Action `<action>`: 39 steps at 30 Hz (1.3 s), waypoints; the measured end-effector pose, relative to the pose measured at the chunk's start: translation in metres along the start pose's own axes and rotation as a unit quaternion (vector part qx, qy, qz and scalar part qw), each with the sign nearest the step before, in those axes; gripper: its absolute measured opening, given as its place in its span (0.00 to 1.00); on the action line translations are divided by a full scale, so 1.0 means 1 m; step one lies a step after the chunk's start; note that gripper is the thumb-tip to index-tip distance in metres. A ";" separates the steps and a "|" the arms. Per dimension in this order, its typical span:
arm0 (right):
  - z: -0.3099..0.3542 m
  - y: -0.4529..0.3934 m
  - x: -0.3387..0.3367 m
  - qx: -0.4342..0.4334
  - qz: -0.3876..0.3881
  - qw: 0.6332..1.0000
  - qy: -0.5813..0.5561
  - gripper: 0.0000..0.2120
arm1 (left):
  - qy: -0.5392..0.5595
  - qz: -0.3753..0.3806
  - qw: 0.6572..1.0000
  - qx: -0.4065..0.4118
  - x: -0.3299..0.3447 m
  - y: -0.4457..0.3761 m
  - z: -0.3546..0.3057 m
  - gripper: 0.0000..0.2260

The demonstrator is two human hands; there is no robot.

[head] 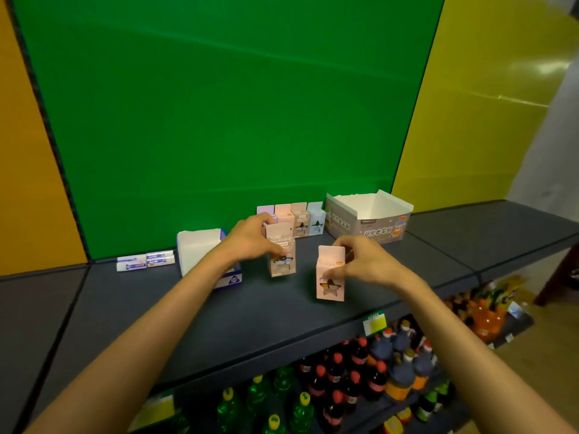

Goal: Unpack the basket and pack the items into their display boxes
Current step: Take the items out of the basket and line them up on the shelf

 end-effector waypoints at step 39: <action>-0.032 -0.231 -0.030 -0.259 -0.038 0.874 0.408 0.27 | -0.339 -0.115 0.934 -0.023 0.072 -0.163 -0.014 0.31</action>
Point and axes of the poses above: each hand's wrist, its own y-axis away from the middle knuckle, its own x-axis out of the palm, z = x × y, the point moved 8 cm from there along -y, towards the middle knuckle
